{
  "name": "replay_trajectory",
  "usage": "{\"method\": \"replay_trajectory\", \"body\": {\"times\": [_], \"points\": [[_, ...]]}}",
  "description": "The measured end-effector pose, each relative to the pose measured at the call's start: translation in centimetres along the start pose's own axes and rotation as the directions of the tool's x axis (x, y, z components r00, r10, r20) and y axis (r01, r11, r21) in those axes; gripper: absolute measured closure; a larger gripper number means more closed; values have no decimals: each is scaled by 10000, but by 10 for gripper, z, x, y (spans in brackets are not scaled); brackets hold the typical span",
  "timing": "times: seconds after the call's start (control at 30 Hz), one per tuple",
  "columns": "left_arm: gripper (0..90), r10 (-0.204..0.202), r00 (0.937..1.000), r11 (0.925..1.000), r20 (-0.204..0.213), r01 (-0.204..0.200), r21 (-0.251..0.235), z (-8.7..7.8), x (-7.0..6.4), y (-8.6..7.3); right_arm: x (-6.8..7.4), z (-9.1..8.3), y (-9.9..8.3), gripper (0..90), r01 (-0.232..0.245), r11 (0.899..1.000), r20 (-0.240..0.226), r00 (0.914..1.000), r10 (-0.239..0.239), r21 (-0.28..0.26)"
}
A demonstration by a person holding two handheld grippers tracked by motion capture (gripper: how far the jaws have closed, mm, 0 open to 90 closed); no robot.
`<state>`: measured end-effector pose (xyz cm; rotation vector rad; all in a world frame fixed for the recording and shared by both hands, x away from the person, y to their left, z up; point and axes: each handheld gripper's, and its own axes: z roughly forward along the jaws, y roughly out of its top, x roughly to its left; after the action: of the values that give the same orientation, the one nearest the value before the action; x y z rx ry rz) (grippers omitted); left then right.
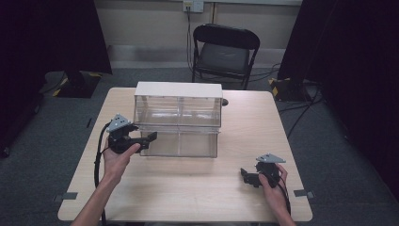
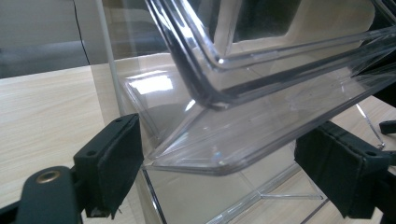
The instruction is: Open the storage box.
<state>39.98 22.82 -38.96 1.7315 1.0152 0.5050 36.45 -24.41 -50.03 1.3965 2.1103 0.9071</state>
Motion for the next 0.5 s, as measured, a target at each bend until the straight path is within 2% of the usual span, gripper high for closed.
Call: {"method": "replay_trajectory", "body": {"times": [0.1,0.23,0.33,0.37,0.5], "points": [[159,-34,9999,10000,104,34,8,-1,1,0,0,0,0,105,-2,10000,-3,10000,2,1],[161,-284,9994,9996,179,284,-23,-2,1,1,0,0,0,105,2,10000,0,10000,-2,0],[162,-170,9998,9998,133,169,119,-5,0,3,0,0,0,105,1,10000,0,10000,-1,2],[162,-203,9996,9998,175,203,-14,-5,-1,4,0,0,0,106,-3,10000,-4,10000,3,3],[159,-100,9997,9999,207,101,-22,-7,-1,5,0,0,0,106,-1,10000,0,10000,1,1]]}}
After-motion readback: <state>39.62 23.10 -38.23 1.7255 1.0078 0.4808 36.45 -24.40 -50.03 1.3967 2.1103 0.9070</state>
